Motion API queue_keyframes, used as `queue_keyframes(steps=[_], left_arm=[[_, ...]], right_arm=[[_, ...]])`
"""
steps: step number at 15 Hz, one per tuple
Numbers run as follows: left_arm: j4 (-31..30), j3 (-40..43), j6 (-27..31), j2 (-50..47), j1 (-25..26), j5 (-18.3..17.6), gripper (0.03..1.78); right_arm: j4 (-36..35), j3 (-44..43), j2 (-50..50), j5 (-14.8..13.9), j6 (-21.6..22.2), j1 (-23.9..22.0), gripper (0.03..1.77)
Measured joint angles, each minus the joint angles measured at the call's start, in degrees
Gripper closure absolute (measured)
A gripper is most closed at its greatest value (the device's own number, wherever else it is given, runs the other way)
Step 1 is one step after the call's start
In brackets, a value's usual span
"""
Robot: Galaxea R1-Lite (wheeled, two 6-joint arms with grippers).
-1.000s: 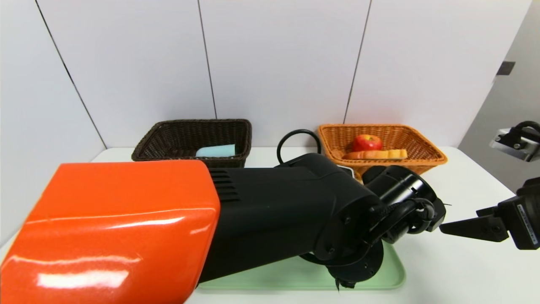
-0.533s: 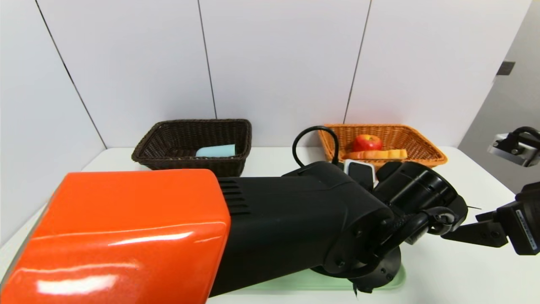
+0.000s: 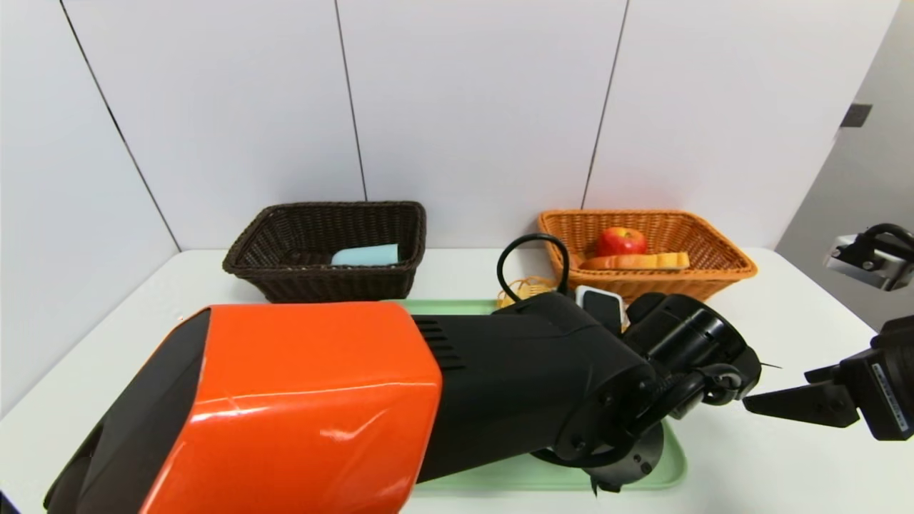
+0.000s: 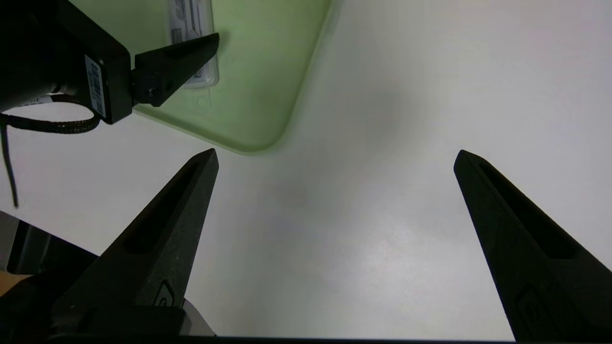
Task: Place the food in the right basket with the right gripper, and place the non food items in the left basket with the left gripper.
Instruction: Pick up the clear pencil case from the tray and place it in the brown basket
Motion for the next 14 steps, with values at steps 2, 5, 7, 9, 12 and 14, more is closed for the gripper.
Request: queue_keyframes(steps=[2, 5, 7, 9, 12, 14], left_arm=[[-0.28, 0.00, 0.01, 0.39, 0.30, -0.05, 0.12], [-0.30, 0.00, 0.00, 0.99, 0.52, -0.02, 0.12], [-0.30, 0.00, -0.02, 1.32, 0.85, -0.05, 0.12], [-0.28, 0.00, 0.00, 1.65, 1.00, -0.05, 0.12], [-0.32, 0.00, -0.13, 2.34, 1.11, -0.05, 0.12], [-0.37, -0.02, -0.11, 2.49, 1.11, 0.00, 0.12]], right_arm=[[-0.35, 0.41, -0.20, -0.05, 0.02, 0.11, 0.10], [-0.55, 0.66, -0.34, -0.05, -0.02, 0.17, 0.10], [-0.55, 0.66, -0.41, 0.00, -0.04, 0.30, 0.10], [-0.55, 0.68, -0.48, 0.00, 0.05, 0.33, 0.10], [-0.61, 0.88, -0.52, -0.02, 0.05, 0.41, 0.10], [-0.63, 0.91, -0.56, 0.00, 0.00, 0.41, 0.10]])
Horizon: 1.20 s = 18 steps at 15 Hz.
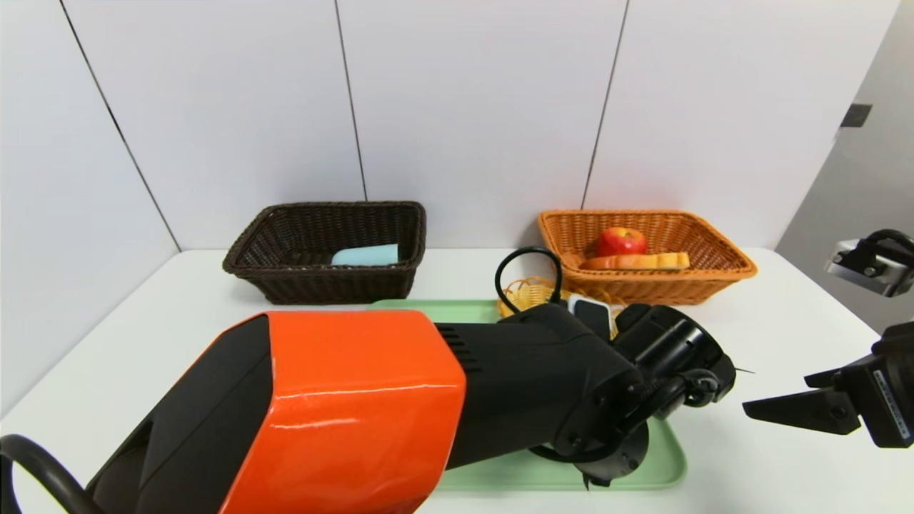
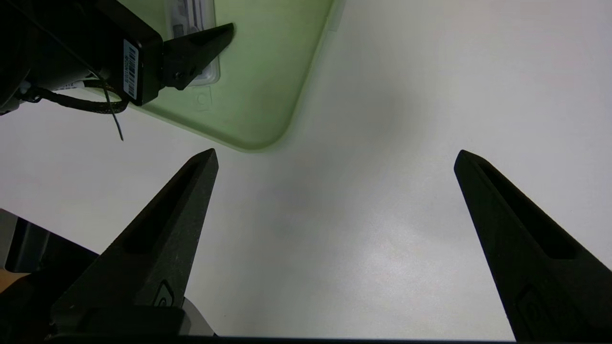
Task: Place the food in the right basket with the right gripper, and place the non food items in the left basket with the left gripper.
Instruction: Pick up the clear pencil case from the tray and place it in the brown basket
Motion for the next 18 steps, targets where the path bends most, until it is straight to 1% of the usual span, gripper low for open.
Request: queue_keyframes(steps=[4, 5, 7, 9, 11, 12, 18], left_arm=[[0.06, 0.00, -0.02, 0.05, 0.07, -0.09, 0.13], [0.13, 0.00, 0.00, 0.05, 0.07, -0.11, 0.34], [0.17, 0.02, -0.05, 0.02, 0.07, -0.11, 0.63], [0.22, 0.02, -0.05, 0.02, 0.10, -0.09, 0.88], [0.26, 0.02, -0.07, 0.02, 0.07, -0.09, 1.06], [0.26, 0.02, -0.11, 0.02, 0.05, -0.05, 1.26], [0.94, 0.02, -0.32, -0.28, 0.83, 0.04, 1.26]], right_arm=[[-0.13, -0.06, -0.05, -0.10, 0.00, 0.00, 0.10], [-0.46, -0.06, -0.07, -0.11, 0.02, 0.00, 0.10], [-0.50, -0.06, -0.07, -0.10, 0.00, 0.00, 0.10], [-0.52, -0.06, -0.07, -0.10, 0.02, 0.00, 0.10], [-0.52, -0.06, -0.09, -0.10, 0.05, 0.00, 0.10], [-0.52, -0.06, -0.11, -0.10, 0.05, 0.00, 0.10], [-0.55, -0.06, -0.29, -0.05, -0.02, 0.00, 0.10]])
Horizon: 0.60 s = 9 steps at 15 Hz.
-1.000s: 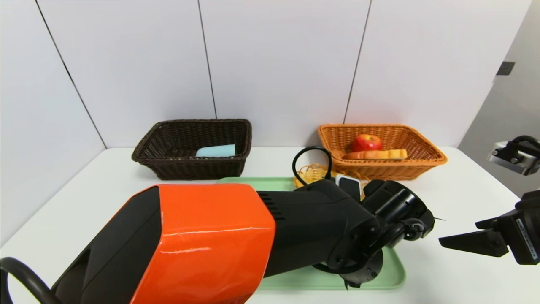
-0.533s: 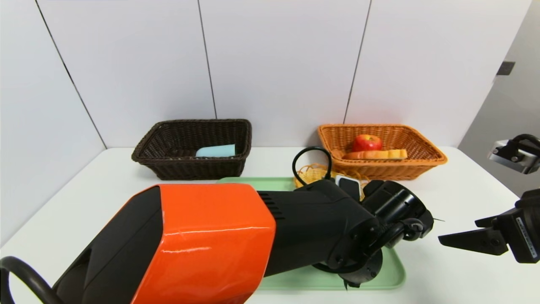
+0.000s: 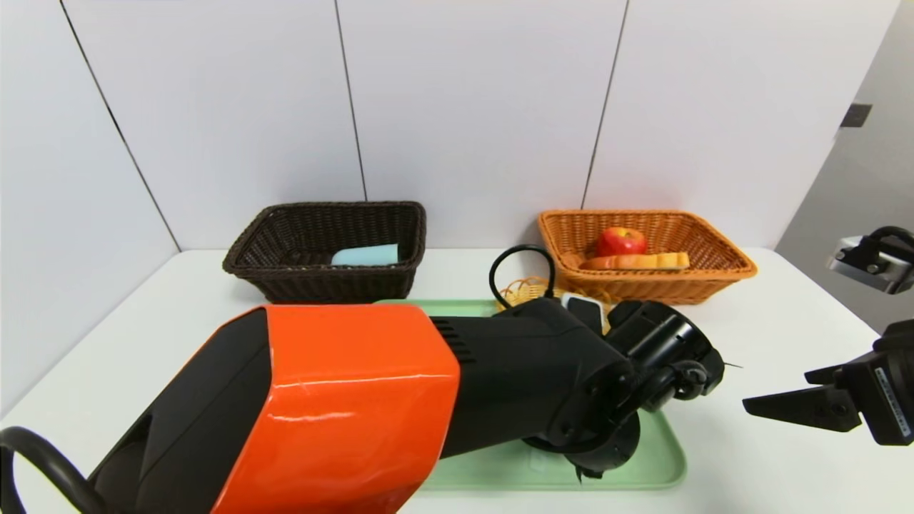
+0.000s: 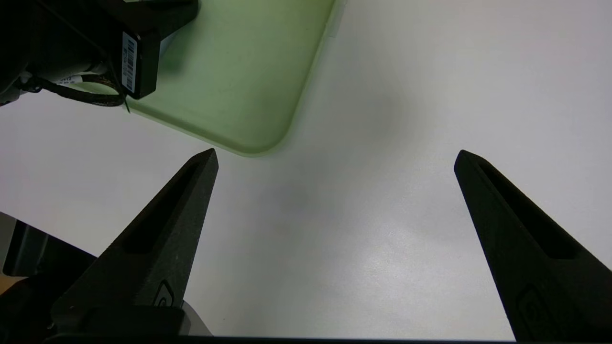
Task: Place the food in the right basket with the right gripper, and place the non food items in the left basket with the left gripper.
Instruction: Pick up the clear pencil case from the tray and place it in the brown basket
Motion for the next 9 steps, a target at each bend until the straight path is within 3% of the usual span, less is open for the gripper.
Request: queue_keyframes(steps=[4, 9], left_arm=[[2.86, 0.06, -0.12, -1.94, 0.00, 0.07, 1.26], [13.26, 0.59, -1.33, -8.46, -1.11, 0.07, 1.26]], right_arm=[[-0.05, 0.00, -0.12, -0.02, 0.05, 0.09, 0.10], [-0.05, -0.06, -0.17, -0.05, 0.10, 0.05, 0.10]])
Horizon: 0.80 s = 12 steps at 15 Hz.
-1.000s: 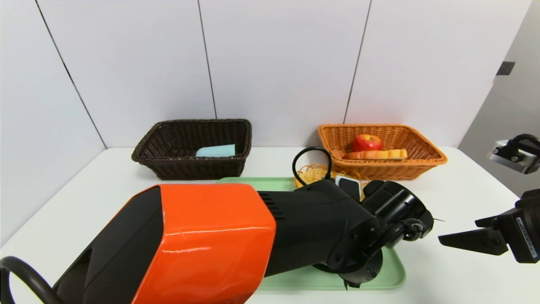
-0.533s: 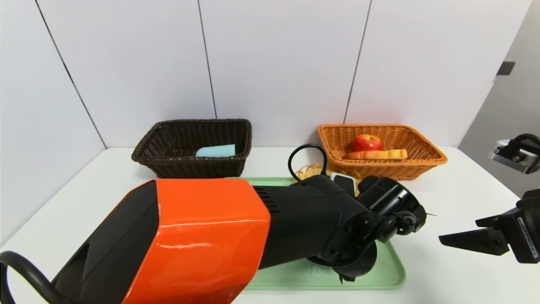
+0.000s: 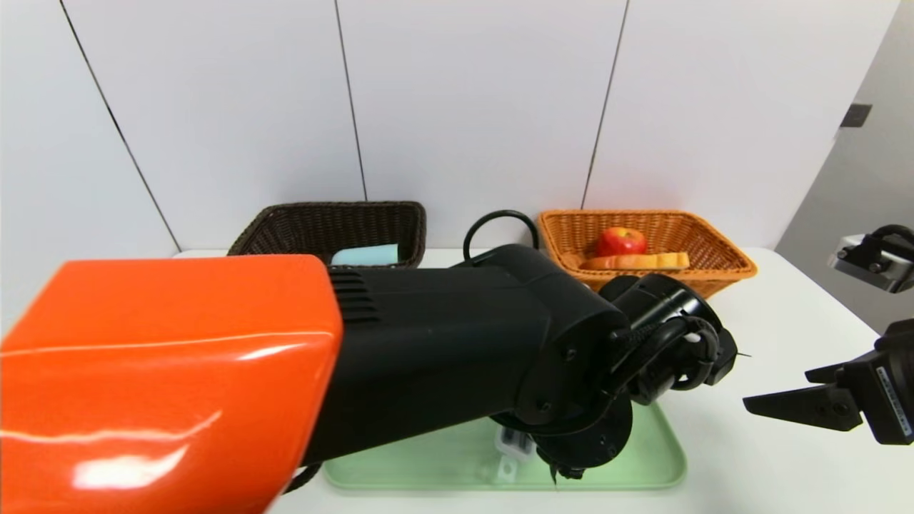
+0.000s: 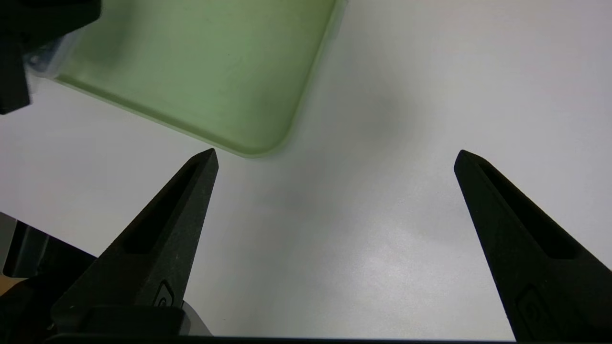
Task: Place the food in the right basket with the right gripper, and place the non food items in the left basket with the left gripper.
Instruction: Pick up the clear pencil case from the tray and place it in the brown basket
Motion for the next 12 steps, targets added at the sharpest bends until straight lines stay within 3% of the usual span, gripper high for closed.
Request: queue_keyframes(steps=[3, 6, 10, 12], left_arm=[[5.38, 2.07, -0.99, -5.55, 0.22, 0.67, 1.26], [9.07, 2.86, 1.71, -12.47, 4.74, 1.68, 1.26], [9.28, 1.02, 13.15, -20.24, 15.35, 0.85, 1.26], [6.83, 0.33, 20.57, -22.22, 21.42, -1.71, 1.26]], right_arm=[[0.00, -0.05, -0.30, -0.04, 0.00, -0.02, 0.10], [-0.65, -0.16, -0.66, -0.01, 0.00, -0.05, 0.10], [-1.16, -0.09, -1.10, 0.00, -0.10, 0.00, 0.10], [-1.11, 0.04, -1.22, 0.10, -0.11, 0.12, 0.10]])
